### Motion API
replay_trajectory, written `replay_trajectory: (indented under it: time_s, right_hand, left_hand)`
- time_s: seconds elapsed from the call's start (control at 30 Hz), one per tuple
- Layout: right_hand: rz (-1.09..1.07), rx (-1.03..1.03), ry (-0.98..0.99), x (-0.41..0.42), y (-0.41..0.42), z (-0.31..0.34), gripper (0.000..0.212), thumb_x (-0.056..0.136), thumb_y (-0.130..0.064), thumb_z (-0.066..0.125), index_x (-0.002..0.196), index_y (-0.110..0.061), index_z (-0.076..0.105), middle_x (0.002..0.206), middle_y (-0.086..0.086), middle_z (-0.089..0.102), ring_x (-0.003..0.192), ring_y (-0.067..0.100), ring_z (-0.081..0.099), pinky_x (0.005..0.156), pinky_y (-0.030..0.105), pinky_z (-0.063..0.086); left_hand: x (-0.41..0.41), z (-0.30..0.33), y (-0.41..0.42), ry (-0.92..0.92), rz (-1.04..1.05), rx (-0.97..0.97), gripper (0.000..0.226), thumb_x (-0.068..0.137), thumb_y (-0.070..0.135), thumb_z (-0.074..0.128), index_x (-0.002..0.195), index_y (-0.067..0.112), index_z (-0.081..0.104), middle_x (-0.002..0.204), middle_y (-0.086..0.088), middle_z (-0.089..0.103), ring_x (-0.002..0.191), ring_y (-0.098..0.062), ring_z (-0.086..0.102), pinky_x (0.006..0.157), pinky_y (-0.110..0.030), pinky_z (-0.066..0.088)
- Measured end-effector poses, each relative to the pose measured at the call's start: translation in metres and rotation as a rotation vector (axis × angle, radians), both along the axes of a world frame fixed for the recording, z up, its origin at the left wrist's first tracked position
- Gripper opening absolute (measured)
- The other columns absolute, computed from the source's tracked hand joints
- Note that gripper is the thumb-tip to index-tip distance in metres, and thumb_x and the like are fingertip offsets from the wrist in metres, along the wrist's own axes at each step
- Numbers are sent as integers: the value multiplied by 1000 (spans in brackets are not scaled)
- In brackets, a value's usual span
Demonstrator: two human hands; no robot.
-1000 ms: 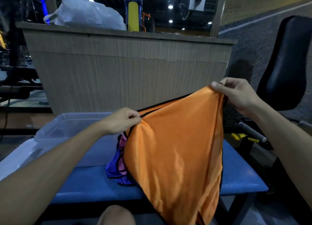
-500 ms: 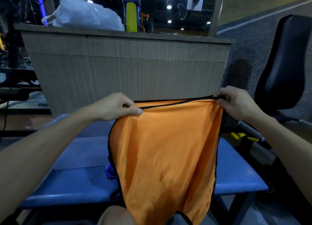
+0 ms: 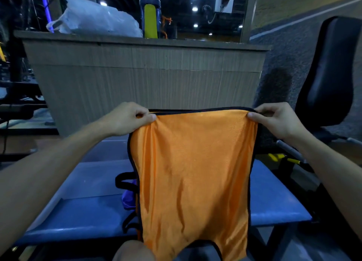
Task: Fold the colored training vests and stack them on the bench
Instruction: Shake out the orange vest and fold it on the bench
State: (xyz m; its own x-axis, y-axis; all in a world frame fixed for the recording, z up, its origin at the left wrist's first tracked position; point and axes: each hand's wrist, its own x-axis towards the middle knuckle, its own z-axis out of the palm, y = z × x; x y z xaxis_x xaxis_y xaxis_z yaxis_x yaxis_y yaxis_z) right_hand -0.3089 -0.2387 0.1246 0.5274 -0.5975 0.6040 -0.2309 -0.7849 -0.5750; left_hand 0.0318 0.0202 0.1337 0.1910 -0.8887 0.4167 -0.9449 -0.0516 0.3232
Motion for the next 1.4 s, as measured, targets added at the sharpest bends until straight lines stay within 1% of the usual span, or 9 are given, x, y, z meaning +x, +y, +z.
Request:
replay_trajectory:
  time_s: [0.17,0.4,0.53,0.8,0.93,1.07,1.13,1.27,1.4]
  right_hand:
    - [-97,-36,46,-1,-14,-7,7,87,-13,79,92,-11,75,88,7,76,85,27,73,86,48,59]
    - [-197,-130,90,0,-16,-9,20,90,0,63,91,-17,74,94,1,71,89,22,67,84,39,54]
    - [-216,-2,-24,5,-11,-6,13,90,-11,63,83,-17,74,84,2,73,77,22,68,70,38,54]
    - [-144,63,-43,0,-4,3,14,91,-12,72,104,-9,77,99,2,75,90,14,70,77,22,52]
    - [-221,47,-8,-4,-9,2,11,89,-13,75,100,-12,78,95,2,75,89,16,70,79,27,54]
    - [-332,-16,81,-8,-10,0,6,85,-9,77,90,-13,77,84,2,72,73,8,64,53,13,48]
    - [-333,-64,157,-8,-10,-2,8,83,-6,78,88,-13,76,79,1,71,72,8,64,60,21,49]
    - [-347,-105,240,-2,-22,-15,5,83,-8,77,87,-9,75,75,5,70,71,21,66,74,37,56]
    - [-251,348,-95,11,-48,-43,17,91,-10,65,77,-15,74,80,16,69,70,25,60,66,41,52]
  left_hand:
    - [2,5,2,0,50,-74,44,89,53,68,58,21,64,54,7,56,53,-5,54,50,-17,37]
    - [4,15,12,79,-40,155,7,96,30,66,97,25,71,84,13,66,69,4,59,61,-14,44]
    - [5,13,7,-31,105,70,18,93,42,67,88,26,71,82,12,67,71,-2,59,62,-22,39]
    - [1,15,8,-39,169,-4,26,93,43,67,80,20,66,77,8,64,72,-4,57,61,-22,38]
    - [5,9,9,301,35,44,10,98,25,64,97,15,64,94,-6,71,84,-14,67,77,-30,56]
    - [8,-3,3,574,-33,-10,6,101,11,58,104,11,63,94,-9,69,87,-16,65,90,-38,53]
    - [8,-5,-5,556,30,-71,8,101,16,59,105,13,66,93,-4,69,87,-15,65,88,-38,53]
    - [5,-9,-23,232,238,-240,3,98,22,65,98,23,68,88,8,67,80,-3,61,67,-12,44]
    - [0,-28,-55,467,151,-468,8,98,15,64,100,20,69,87,7,68,72,3,62,67,-10,46]
